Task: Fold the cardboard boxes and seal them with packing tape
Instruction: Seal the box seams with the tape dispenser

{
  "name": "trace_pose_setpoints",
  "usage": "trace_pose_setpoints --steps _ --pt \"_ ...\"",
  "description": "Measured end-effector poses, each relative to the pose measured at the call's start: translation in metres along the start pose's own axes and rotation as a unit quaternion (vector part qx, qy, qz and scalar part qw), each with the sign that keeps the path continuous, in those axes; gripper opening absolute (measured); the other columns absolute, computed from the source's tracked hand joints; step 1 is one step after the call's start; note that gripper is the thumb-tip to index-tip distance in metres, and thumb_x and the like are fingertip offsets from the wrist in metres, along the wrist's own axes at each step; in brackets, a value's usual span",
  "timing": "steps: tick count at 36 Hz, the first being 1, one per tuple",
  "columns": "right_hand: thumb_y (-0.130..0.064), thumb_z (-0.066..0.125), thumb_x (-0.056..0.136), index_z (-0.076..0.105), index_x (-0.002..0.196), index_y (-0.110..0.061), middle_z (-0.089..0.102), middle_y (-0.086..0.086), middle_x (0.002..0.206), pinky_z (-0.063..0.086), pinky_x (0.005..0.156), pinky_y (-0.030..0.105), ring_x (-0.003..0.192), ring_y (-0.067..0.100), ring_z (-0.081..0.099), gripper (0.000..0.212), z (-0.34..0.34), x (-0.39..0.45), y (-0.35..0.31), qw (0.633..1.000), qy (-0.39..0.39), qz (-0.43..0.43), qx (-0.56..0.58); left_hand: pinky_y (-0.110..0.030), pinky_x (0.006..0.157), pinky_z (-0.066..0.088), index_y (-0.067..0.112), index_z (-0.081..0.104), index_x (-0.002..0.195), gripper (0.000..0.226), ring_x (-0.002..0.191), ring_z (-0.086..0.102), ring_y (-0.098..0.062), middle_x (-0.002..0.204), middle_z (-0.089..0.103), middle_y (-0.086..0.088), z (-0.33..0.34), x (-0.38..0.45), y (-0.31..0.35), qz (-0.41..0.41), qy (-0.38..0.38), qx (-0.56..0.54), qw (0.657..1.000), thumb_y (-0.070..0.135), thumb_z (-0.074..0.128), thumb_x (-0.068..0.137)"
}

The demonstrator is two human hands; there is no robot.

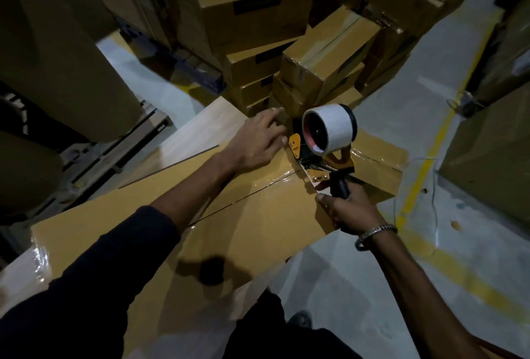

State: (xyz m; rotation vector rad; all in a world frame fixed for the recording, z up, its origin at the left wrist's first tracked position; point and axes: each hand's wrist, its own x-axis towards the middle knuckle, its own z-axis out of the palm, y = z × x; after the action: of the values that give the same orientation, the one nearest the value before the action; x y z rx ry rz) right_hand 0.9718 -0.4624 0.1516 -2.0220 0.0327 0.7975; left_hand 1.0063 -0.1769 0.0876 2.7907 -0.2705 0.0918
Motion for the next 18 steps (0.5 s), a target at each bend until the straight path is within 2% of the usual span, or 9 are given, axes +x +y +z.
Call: trace_pose_setpoints --steps 2,5,9,13,18 --pt "-0.020 0.074 0.095 0.061 0.100 -0.023 0.061 0.008 0.081 0.048 0.060 0.034 0.065 0.020 0.056 0.014 -0.002 -0.001 0.001 1.000 -0.008 0.002 0.004 -0.052 0.125 0.020 0.024 0.062 0.133 0.038 0.156 0.024 -0.023 0.162 0.043 -0.005 0.007 -0.009 0.015 0.014 0.013 -0.016 1.000 0.042 0.040 0.108" --pt "-0.022 0.073 0.095 0.061 0.099 -0.024 0.060 0.006 0.077 0.047 0.057 0.032 0.062 0.018 0.054 0.013 -0.005 -0.004 0.001 1.000 -0.013 -0.001 -0.004 -0.050 0.128 0.018 0.023 0.060 0.137 0.038 0.153 0.030 -0.016 0.151 0.056 0.001 0.014 -0.015 0.027 -0.017 0.025 -0.033 0.999 0.038 0.039 0.110" --pt "-0.019 0.070 0.096 0.061 0.101 -0.023 0.059 0.004 0.074 0.046 0.049 0.026 0.059 0.015 0.053 0.011 -0.009 -0.014 0.000 1.000 -0.026 -0.003 -0.005 -0.049 0.128 0.018 0.023 0.057 0.137 0.039 0.152 0.033 -0.018 0.148 0.056 -0.001 0.012 -0.011 0.024 -0.022 0.009 -0.002 1.000 0.041 0.037 0.109" --pt "-0.020 0.070 0.095 0.062 0.103 -0.016 0.060 0.005 0.074 0.047 0.052 0.030 0.058 0.016 0.054 0.012 -0.019 -0.027 0.009 0.999 -0.044 0.005 -0.017 -0.050 0.128 0.019 0.026 0.057 0.135 0.041 0.152 0.033 -0.019 0.148 0.056 0.000 0.013 -0.011 0.024 -0.023 0.007 0.014 1.000 0.044 0.031 0.111" --pt "-0.021 0.070 0.097 0.067 0.103 -0.020 0.057 0.003 0.070 0.045 0.051 0.030 0.054 0.013 0.052 0.006 -0.033 -0.055 0.040 0.998 -0.057 0.014 0.007 -0.053 0.126 0.021 0.028 0.059 0.131 0.037 0.151 0.034 -0.020 0.145 0.057 0.000 0.014 -0.012 0.028 -0.022 0.015 0.010 1.000 0.042 0.031 0.111"
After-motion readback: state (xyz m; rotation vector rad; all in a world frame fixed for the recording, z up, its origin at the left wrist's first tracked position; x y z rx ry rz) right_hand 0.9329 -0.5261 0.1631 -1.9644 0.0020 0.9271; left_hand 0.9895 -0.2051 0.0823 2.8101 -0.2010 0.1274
